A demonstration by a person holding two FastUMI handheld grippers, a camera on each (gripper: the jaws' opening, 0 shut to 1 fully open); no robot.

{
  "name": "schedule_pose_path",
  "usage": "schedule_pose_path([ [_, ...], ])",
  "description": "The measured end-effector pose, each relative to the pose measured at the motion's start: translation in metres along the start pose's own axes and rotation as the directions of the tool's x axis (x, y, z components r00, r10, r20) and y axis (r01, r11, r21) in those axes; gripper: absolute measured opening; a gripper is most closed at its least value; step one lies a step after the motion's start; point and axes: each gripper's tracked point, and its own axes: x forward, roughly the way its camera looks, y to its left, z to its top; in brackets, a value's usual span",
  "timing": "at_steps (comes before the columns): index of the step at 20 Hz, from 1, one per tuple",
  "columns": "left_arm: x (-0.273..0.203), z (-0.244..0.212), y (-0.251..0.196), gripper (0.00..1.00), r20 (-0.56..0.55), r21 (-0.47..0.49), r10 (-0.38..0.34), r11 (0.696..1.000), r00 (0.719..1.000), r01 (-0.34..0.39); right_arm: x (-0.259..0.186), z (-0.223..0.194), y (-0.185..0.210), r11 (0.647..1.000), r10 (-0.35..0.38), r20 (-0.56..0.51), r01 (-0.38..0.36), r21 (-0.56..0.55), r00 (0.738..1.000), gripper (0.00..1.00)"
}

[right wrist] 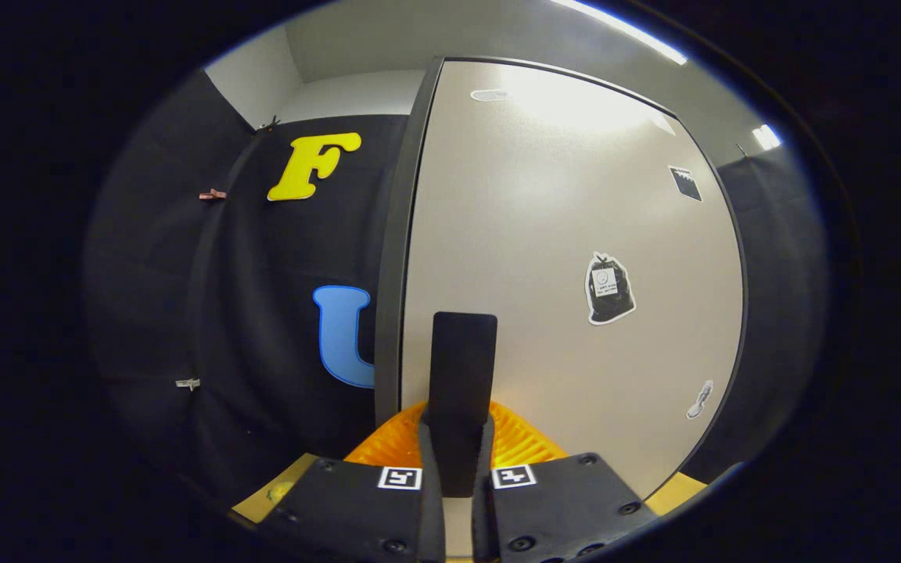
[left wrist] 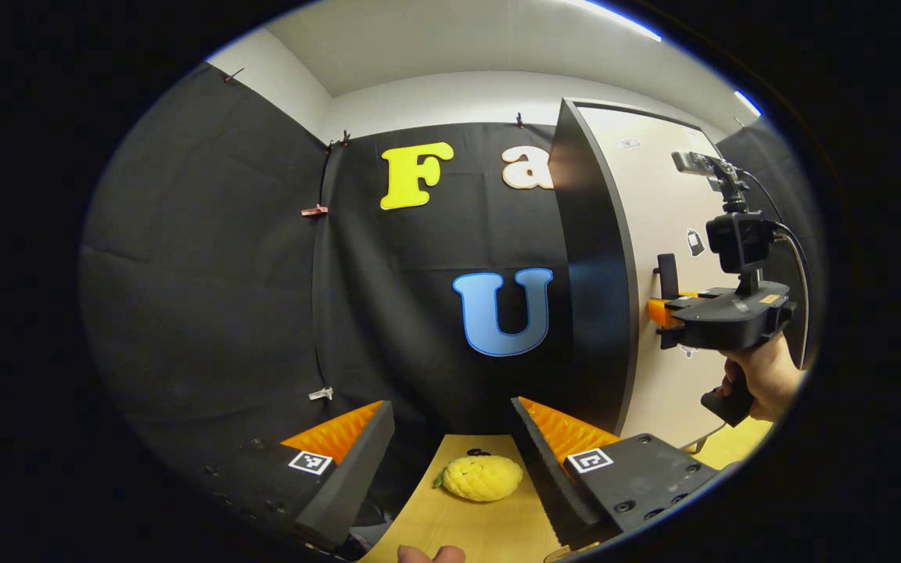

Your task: Open the cabinet door with the right hand, grasp the bottle in the cabinet with the left hand and place it on the coaster, then close the cabinet door with the right hand.

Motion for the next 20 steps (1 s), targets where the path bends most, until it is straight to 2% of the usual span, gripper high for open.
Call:
schedule_pose_path([
  [9,-0.019,0.011,-0.011,0.93,0.030,0.008,-0.005,1.000,1.000,0.005,-0.048,0.012,0.003,0.989,0.149,-0.037,-0.148,0.032,0.988,0.17],
  [20,-0.041,0.019,-0.018,0.93,0.042,-0.005,-0.005,1.000,0.999,0.005,-0.125,0.018,-0.035,0.974,0.223,-0.045,-0.221,0.044,0.974,0.17],
])
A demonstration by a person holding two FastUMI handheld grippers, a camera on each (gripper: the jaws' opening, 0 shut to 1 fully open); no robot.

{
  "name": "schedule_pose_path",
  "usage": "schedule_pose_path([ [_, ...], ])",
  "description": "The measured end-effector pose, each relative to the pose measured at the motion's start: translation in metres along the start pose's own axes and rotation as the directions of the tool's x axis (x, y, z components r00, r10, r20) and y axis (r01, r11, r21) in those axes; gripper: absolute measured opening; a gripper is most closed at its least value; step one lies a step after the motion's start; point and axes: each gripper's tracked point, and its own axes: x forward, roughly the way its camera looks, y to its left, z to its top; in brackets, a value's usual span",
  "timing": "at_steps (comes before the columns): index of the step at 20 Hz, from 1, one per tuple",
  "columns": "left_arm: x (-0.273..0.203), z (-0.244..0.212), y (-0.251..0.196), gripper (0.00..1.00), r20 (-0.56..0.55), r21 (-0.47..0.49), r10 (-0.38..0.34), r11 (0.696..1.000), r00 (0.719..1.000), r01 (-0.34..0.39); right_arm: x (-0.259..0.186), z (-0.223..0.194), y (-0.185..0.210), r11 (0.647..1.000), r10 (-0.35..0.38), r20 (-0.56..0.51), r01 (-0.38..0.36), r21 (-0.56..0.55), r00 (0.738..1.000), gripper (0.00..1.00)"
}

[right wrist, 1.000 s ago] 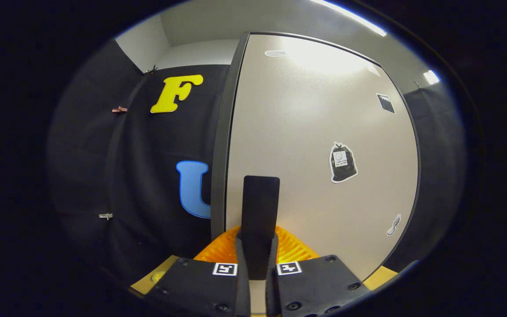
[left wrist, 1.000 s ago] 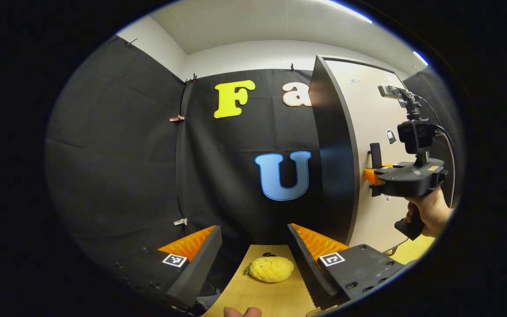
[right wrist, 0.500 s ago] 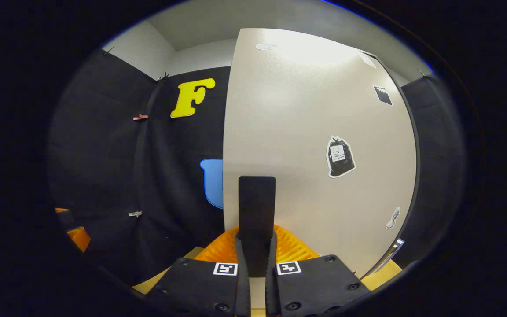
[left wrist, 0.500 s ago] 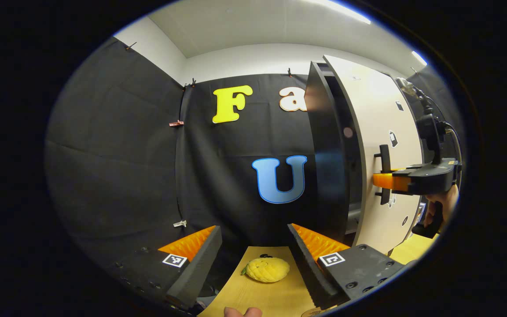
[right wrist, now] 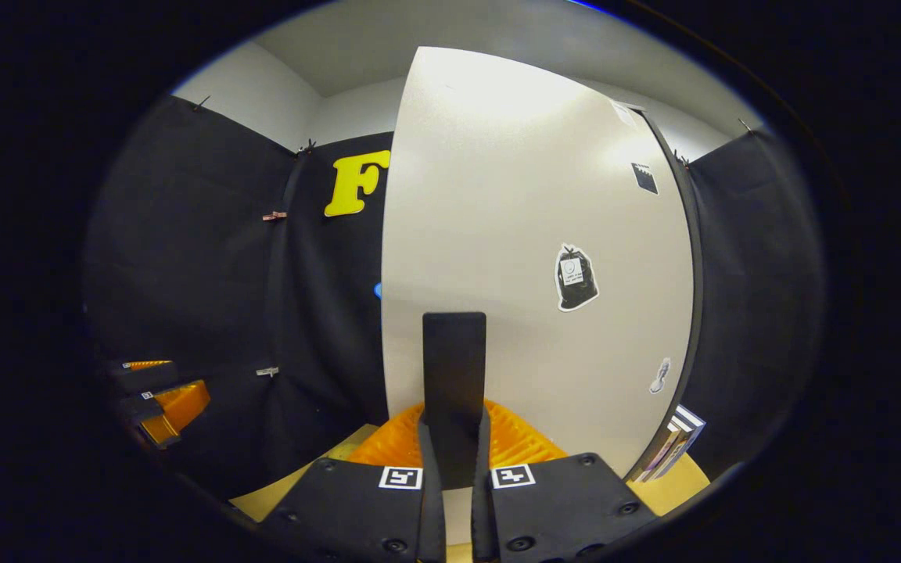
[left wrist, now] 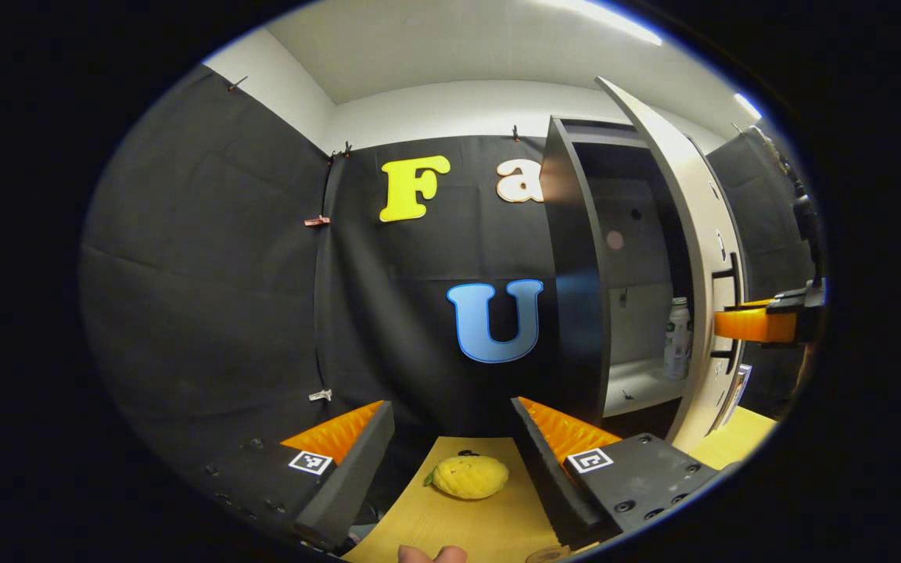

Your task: Open the cabinet door with the right hand, grasp the bottle in the cabinet with the left hand and place it on the coaster, then close the cabinet door with the right hand.

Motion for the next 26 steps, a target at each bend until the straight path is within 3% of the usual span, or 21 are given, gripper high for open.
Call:
schedule_pose_path([
  [10,0.002,0.007,-0.018,0.93,0.018,0.001,-0.034,0.999,0.999,0.034,-0.069,0.005,-0.044,1.000,-0.031,0.015,0.031,0.002,0.999,0.17],
  [26,0.014,0.009,-0.079,0.93,0.010,0.002,-0.117,0.993,0.993,0.117,-0.145,0.015,-0.162,0.971,-0.238,0.008,0.238,0.019,0.971,0.15],
])
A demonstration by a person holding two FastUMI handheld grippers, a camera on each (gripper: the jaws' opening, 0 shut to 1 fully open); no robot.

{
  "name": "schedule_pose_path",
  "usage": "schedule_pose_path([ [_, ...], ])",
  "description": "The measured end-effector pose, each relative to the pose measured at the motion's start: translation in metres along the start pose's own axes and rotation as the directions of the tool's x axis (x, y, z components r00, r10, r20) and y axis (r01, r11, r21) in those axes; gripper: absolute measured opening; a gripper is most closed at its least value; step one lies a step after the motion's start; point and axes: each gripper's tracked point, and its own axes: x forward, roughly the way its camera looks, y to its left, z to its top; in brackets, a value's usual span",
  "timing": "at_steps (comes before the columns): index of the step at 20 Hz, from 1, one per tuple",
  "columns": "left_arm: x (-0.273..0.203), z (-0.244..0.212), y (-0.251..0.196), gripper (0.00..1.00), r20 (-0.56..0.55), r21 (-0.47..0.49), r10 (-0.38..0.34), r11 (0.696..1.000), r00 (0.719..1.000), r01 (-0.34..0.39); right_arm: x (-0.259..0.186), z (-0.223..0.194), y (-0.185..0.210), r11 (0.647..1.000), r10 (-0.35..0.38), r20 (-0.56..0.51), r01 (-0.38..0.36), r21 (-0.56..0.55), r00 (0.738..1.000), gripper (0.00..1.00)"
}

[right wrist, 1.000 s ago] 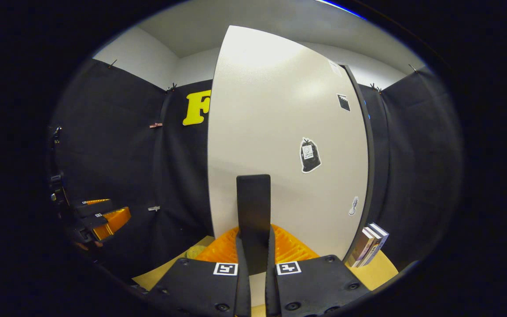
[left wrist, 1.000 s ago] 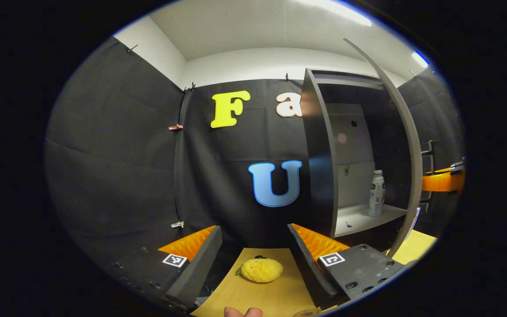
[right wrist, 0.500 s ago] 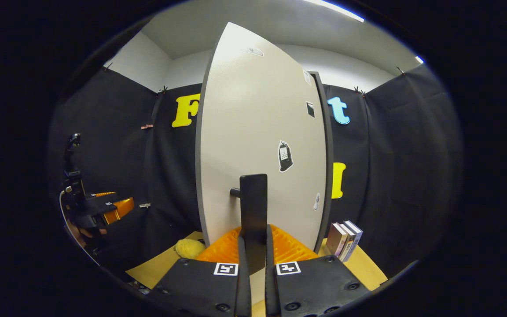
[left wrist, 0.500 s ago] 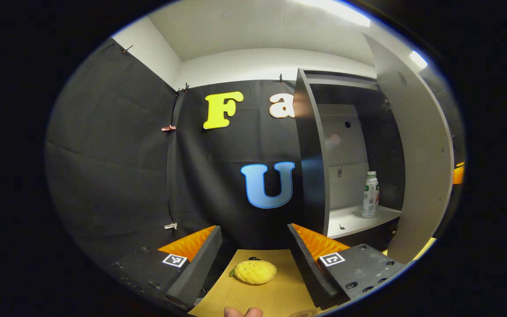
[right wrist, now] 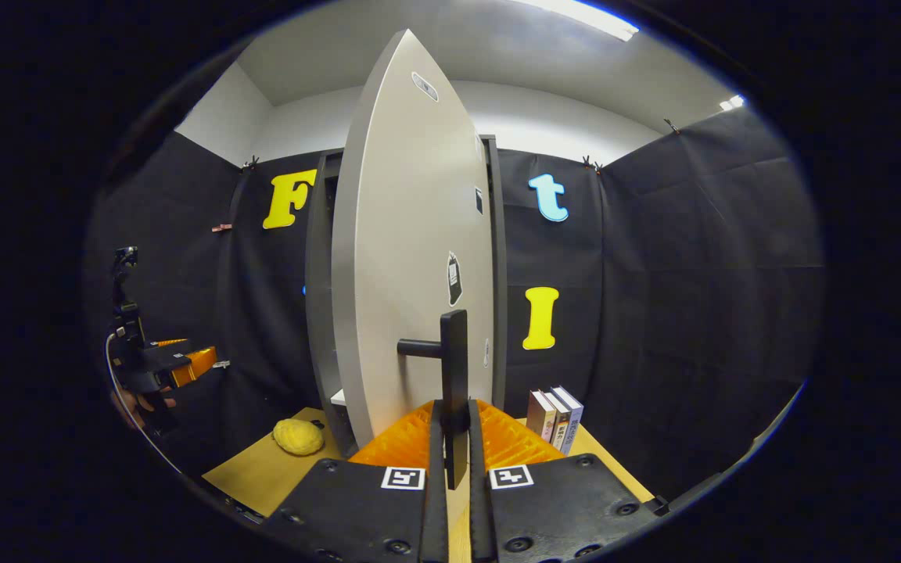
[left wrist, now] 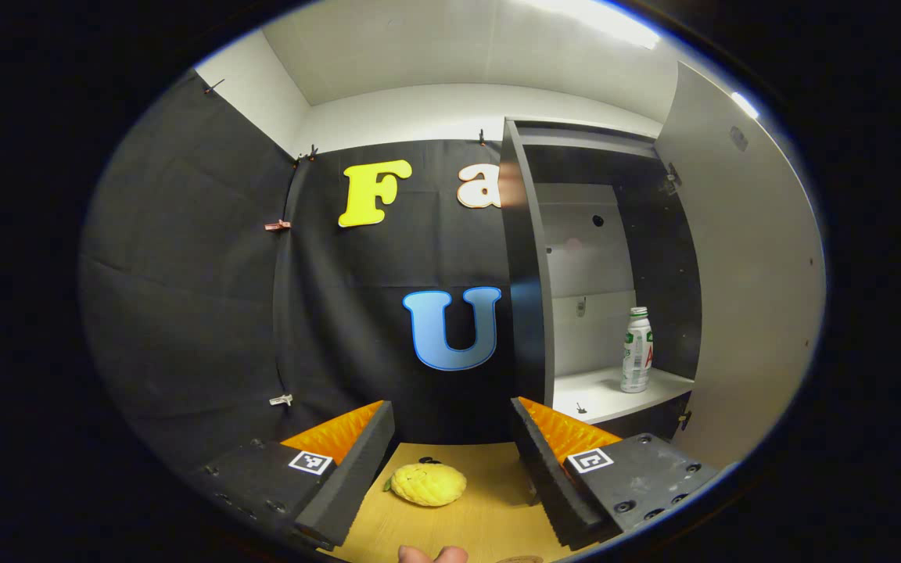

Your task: Open the cabinet door with the right hand, grasp the bottle in the cabinet with the left hand and place it on the coaster, then close the cabinet door with the right hand.

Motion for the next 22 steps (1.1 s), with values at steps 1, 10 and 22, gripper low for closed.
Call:
schedule_pose_path([
  [1,0.001,0.000,-0.005,0.93,0.002,0.001,-0.007,1.000,1.000,0.007,-0.001,0.001,-0.009,1.000,-0.010,0.000,0.010,0.005,1.000,0.15],
  [10,0.019,0.003,-0.049,0.92,-0.008,0.000,-0.045,0.999,0.999,0.045,-0.007,0.002,-0.071,0.999,-0.038,0.003,0.038,0.028,0.999,0.10],
  [22,0.071,-0.005,-0.157,0.93,-0.040,-0.041,-0.173,0.984,0.984,0.171,-0.016,0.009,-0.102,0.999,0.020,0.030,-0.021,0.036,0.999,0.10],
])
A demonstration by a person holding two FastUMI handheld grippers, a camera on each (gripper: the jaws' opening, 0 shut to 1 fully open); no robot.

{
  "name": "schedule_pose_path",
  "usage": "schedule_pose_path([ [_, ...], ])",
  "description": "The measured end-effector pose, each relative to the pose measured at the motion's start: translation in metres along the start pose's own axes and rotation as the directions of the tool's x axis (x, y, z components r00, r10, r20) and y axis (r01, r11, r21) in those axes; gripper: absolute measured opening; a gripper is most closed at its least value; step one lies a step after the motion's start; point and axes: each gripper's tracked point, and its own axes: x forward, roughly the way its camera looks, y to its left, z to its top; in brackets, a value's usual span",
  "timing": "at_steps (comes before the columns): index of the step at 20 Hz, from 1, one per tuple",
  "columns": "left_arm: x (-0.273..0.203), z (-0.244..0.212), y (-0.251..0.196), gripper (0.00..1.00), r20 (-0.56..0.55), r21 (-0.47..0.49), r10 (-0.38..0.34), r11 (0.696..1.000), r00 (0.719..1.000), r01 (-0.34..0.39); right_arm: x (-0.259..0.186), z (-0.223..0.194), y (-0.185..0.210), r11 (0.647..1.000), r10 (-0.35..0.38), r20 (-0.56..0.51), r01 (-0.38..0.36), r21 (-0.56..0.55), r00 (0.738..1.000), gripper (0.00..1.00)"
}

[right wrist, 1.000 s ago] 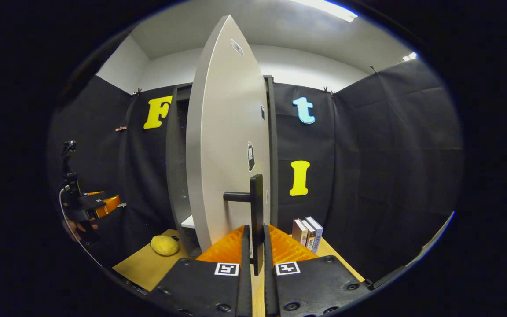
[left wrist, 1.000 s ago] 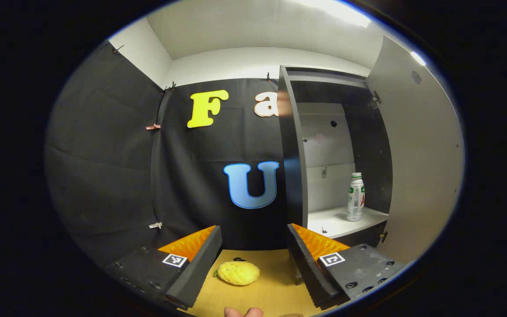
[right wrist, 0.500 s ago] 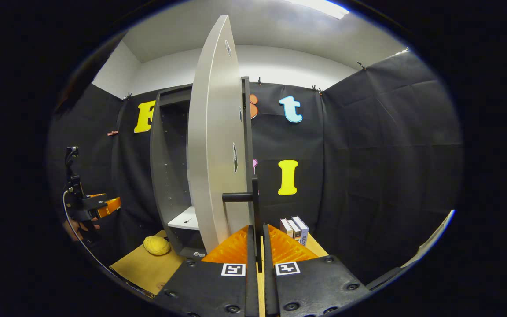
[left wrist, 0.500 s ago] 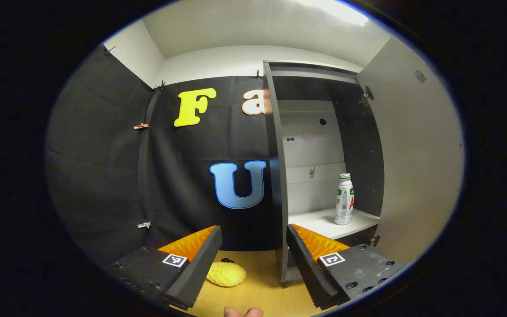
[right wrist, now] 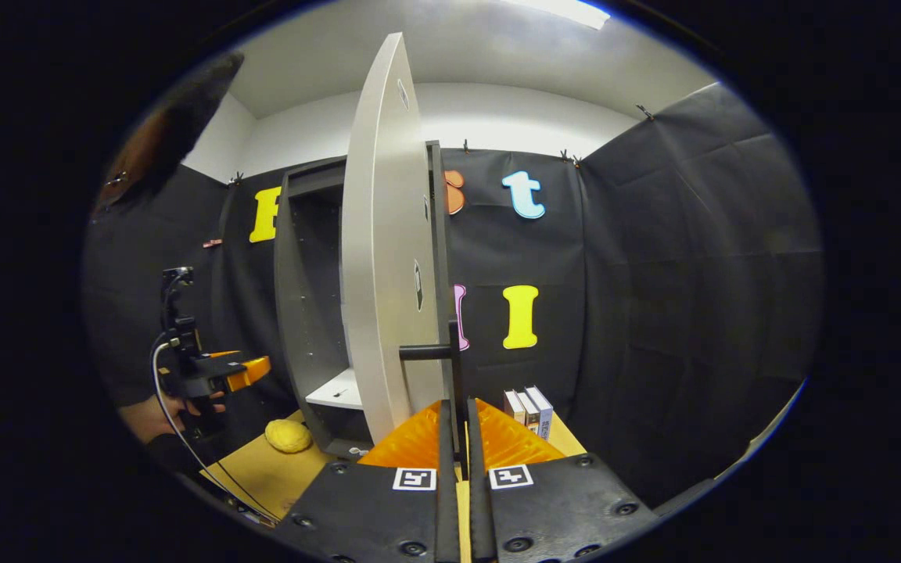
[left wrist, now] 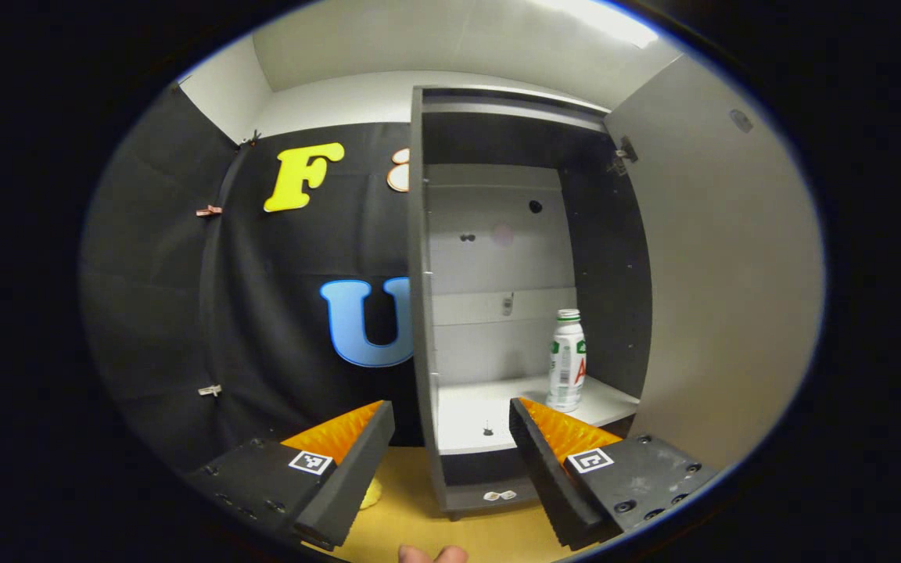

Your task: Open the cabinet door with the right hand, grasp the bottle in the cabinet with the left hand and place it on the coaster, then close the cabinet door with the right hand.

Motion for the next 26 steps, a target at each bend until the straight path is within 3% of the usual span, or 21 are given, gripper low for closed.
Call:
schedule_pose_path([
  [5,0.034,-0.015,-0.047,0.93,-0.031,-0.008,-0.061,0.998,0.998,0.061,-0.013,0.006,-0.004,0.998,0.041,0.014,-0.041,0.044,0.999,0.15],
  [10,0.070,-0.026,-0.077,0.93,-0.042,-0.008,-0.084,0.996,0.996,0.083,-0.024,-0.006,-0.052,0.997,-0.068,-0.027,0.069,0.038,0.997,0.14],
  [13,0.092,-0.027,-0.093,0.93,-0.029,-0.006,-0.079,0.997,0.996,0.079,-0.019,-0.010,-0.099,0.974,-0.224,-0.038,0.225,0.025,0.974,0.48],
  [14,0.100,-0.029,-0.099,0.93,-0.032,-0.011,-0.083,0.996,0.996,0.083,-0.019,-0.009,-0.108,0.965,-0.259,-0.037,0.260,0.018,0.965,0.43],
  [16,0.116,-0.035,-0.114,0.93,-0.044,-0.018,-0.096,0.995,0.994,0.095,-0.014,-0.011,-0.120,0.956,-0.293,-0.038,0.294,0.018,0.955,0.73],
  [17,0.125,-0.037,-0.122,0.93,-0.047,-0.020,-0.102,0.995,0.994,0.102,-0.013,-0.012,-0.125,0.954,-0.298,-0.039,0.299,0.016,0.954,0.97],
  [18,0.136,-0.038,-0.127,0.94,-0.051,-0.019,-0.099,0.995,0.994,0.098,-0.010,-0.014,-0.130,0.953,-0.301,-0.040,0.301,0.016,0.953,1.00],
  [26,0.217,-0.054,-0.166,0.94,-0.080,0.001,-0.115,0.993,0.990,0.115,0.000,-0.021,-0.171,0.942,-0.335,-0.058,0.336,0.011,0.940,0.97],
])
